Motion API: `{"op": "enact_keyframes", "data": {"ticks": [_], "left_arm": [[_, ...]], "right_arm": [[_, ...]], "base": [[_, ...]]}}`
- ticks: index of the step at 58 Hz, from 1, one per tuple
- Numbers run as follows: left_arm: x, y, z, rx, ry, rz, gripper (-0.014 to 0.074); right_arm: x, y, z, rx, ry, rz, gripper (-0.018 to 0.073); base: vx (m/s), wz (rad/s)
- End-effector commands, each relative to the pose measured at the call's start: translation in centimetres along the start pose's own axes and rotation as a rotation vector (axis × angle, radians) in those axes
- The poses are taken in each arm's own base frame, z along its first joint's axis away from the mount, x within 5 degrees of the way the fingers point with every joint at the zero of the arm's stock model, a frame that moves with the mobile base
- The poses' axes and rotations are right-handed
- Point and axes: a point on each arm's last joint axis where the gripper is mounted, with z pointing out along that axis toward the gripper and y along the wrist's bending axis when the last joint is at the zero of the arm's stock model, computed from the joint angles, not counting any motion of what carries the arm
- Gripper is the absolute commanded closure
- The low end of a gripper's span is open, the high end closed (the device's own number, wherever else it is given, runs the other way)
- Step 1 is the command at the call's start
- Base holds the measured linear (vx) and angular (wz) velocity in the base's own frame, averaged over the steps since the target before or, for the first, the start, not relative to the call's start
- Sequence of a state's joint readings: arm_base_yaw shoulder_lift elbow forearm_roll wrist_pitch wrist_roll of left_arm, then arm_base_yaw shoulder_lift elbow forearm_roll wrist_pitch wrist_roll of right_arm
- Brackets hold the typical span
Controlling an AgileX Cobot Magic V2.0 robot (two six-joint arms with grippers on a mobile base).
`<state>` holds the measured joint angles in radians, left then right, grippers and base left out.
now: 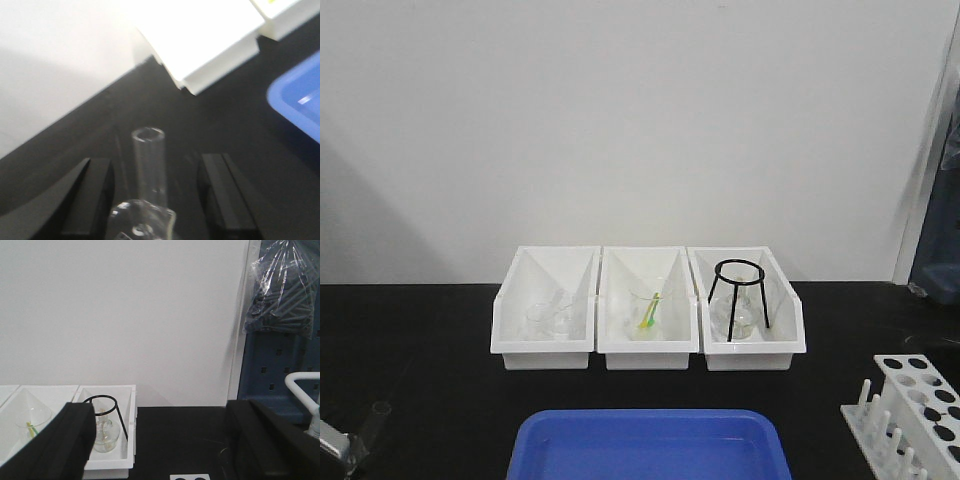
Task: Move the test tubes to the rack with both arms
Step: 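Lift the test tube up out of the beaker with the left gripper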
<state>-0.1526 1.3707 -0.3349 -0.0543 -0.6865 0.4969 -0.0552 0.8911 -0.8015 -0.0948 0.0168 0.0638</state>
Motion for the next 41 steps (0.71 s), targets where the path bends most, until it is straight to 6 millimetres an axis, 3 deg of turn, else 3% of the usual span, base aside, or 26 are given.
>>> {"op": "enact_keyframes", "data": {"ticks": [1,41], "left_arm": [[-1.9,1.4,0.0,-0.119,-0.126,-0.033,0.0115],[0.0,0.5,2.1,-0.138,-0.126,0.009,0.0115]], "right_arm": [[-1.9,-0.1,-0.3,0.002,-0.127,-0.022,-0.0027],[-1.9,-0.1,-0.3,0.002,-0.126,-0.017,-0.0027]], "base": [[0.0,0.0],[0.0,0.0]]}}
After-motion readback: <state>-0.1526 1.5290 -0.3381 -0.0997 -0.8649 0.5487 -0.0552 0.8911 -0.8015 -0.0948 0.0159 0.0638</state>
